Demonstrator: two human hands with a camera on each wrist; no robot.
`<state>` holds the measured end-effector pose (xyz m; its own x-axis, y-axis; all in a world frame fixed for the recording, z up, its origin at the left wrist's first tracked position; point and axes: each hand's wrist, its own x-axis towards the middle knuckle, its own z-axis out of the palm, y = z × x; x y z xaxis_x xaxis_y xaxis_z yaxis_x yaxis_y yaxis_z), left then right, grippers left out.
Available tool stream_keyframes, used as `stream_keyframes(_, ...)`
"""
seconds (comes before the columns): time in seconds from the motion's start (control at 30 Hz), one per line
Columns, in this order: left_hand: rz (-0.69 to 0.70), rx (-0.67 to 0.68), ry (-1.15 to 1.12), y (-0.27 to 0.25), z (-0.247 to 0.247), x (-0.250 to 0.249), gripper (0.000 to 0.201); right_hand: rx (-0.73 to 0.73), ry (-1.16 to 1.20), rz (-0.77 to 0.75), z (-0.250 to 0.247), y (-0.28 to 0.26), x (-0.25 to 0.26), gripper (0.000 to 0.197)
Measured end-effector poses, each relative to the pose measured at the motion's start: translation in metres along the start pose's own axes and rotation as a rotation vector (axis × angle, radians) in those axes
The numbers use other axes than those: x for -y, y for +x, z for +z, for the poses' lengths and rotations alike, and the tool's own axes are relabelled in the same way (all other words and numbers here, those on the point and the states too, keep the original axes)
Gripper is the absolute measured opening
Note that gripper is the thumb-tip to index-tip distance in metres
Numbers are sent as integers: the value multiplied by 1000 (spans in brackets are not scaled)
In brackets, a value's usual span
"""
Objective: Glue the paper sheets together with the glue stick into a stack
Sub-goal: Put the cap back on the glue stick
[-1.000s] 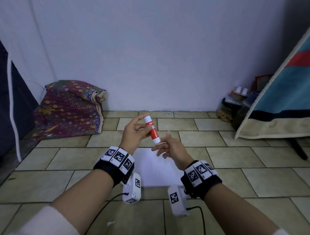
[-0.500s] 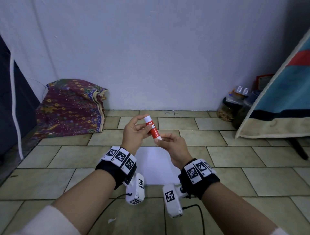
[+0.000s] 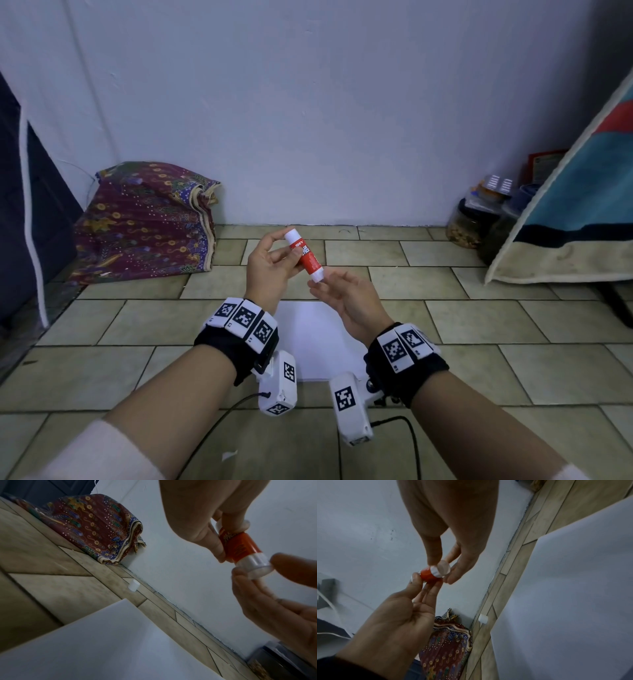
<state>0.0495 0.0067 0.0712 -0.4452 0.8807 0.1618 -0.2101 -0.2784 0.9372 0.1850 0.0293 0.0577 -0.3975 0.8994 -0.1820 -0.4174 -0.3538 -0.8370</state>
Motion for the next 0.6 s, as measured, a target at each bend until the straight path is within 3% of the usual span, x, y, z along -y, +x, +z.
stream_keyframes(0.1,2,-1,7,2,-1,2,30,9,28,67,2,2,1,25)
stream_keyframes(0.23,0,-26,4,5,-2,5,26,-68,-30,-2,8,6,3,6)
stream_keyframes(0.37,-13,-30,57,6,0,6,29,-188,-406,-127,11,12,4,25)
stream_keyframes(0.5,-89,-29,137,17,-3,7,50,-163,-647,-254,11,22,6,25)
stream_keyframes(0.6,-120,-25,208,28,-13,2,22,-211,-745,-451,2,41,17,26)
